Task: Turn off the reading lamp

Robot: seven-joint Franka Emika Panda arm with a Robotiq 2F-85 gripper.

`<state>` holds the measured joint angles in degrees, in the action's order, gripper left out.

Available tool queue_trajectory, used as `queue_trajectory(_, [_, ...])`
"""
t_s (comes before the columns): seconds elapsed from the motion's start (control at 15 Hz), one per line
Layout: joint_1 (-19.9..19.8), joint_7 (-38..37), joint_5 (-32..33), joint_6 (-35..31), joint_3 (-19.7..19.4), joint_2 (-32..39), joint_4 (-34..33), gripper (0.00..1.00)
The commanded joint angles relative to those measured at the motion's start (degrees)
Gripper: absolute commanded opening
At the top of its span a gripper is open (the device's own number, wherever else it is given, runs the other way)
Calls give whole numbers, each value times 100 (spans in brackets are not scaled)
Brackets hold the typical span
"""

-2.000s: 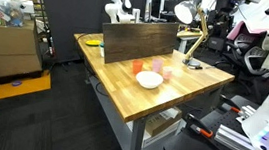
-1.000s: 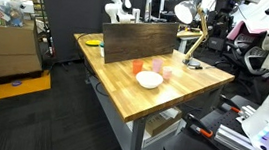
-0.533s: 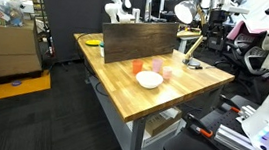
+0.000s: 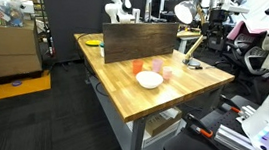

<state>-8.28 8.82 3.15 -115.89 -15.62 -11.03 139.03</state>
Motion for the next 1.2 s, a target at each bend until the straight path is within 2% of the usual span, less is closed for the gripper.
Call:
queue_trajectory(0.0, [-97,66,-101,3,111,74,-69,100])
queue_trajectory(0.27, [-197,30,-1,-589,53,267,-182,100])
queue_trajectory(0.67, [-670,-171,99,-1422,-237,683,-267,100])
queue_trajectory(0.73, [-623,-16,24,-1244,-184,510,-180,100])
queue_trajectory(1.13, [-635,-15,23,-1268,-154,536,-179,100])
